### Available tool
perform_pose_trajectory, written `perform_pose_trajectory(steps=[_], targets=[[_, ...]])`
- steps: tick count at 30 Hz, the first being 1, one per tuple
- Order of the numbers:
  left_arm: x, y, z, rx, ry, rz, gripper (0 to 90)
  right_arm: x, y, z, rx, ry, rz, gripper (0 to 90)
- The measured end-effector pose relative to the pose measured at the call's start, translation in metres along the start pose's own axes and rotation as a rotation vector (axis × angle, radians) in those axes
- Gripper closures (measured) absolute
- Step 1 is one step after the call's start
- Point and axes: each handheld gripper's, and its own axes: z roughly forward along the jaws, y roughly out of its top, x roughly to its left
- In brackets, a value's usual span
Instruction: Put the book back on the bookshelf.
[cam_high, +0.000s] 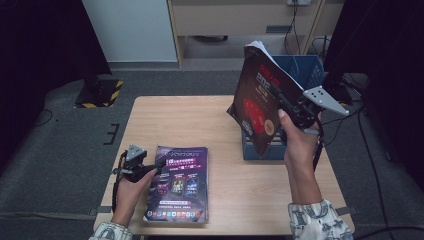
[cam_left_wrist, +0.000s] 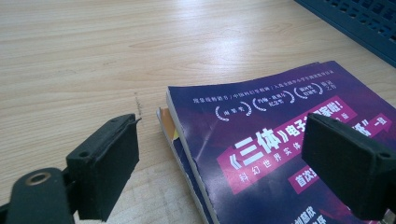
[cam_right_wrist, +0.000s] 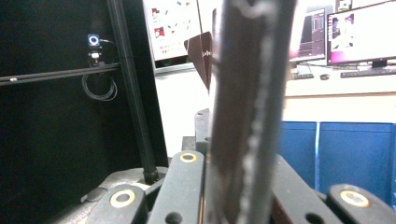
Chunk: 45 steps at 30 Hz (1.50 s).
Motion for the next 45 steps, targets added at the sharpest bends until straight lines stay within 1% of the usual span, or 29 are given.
perform_pose_trajectory(steps=[6,12,16,28,39,45], targets=[[0.000,0.000,0.000,0.001,0.000,0.000,10.8,-0.005,0.001,-0.002,0.001,-0.021,-0.007,87.0],[0.000,0.000,0.000,0.002,0.001,0.002,10.8,-0.008,0.002,-0.004,0.022,-0.043,-0.020,87.0],[0.000,0.000,0.000,0.003,0.001,0.005,10.8,-0.011,0.003,-0.006,0.024,-0.046,-0.026,87.0],[0.000,0.000,0.000,0.004,0.002,0.007,10.9,-0.018,0.006,-0.011,0.035,-0.079,-0.039,87.0],[0.000,0.000,0.000,0.002,0.002,0.005,10.8,-0.021,0.005,-0.010,0.050,-0.132,-0.094,87.0],[0.000,0.000,0.000,0.003,0.003,0.008,10.8,-0.025,0.001,-0.009,0.040,-0.151,-0.095,87.0]])
